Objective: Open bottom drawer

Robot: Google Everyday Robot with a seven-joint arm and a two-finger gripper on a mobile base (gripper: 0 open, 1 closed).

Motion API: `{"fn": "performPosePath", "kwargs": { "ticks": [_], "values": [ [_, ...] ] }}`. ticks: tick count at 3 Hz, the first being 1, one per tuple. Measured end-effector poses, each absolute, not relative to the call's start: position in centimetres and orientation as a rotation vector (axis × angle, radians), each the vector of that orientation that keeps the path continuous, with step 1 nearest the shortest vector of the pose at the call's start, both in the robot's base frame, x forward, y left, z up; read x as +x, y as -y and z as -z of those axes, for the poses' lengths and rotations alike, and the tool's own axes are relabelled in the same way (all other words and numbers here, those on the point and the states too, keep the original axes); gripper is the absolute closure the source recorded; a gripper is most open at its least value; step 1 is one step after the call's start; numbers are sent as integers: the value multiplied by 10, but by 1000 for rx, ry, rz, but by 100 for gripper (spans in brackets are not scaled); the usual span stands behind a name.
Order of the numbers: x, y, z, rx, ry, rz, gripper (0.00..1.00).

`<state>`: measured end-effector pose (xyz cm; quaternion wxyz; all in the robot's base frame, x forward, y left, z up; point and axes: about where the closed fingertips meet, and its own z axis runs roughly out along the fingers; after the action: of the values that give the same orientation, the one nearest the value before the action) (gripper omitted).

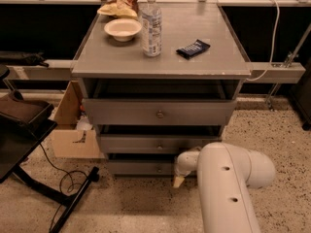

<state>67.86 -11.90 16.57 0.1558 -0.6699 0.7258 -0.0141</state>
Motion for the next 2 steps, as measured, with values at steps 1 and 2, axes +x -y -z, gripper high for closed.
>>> {"fn": "performPosePath", "kwargs": {
  "ticks": [1,2],
  "values": [
    [672,130,-168,-1925,-2099,57,36],
    [661,146,-178,-1987,-2124,94,60]
  ]
}}
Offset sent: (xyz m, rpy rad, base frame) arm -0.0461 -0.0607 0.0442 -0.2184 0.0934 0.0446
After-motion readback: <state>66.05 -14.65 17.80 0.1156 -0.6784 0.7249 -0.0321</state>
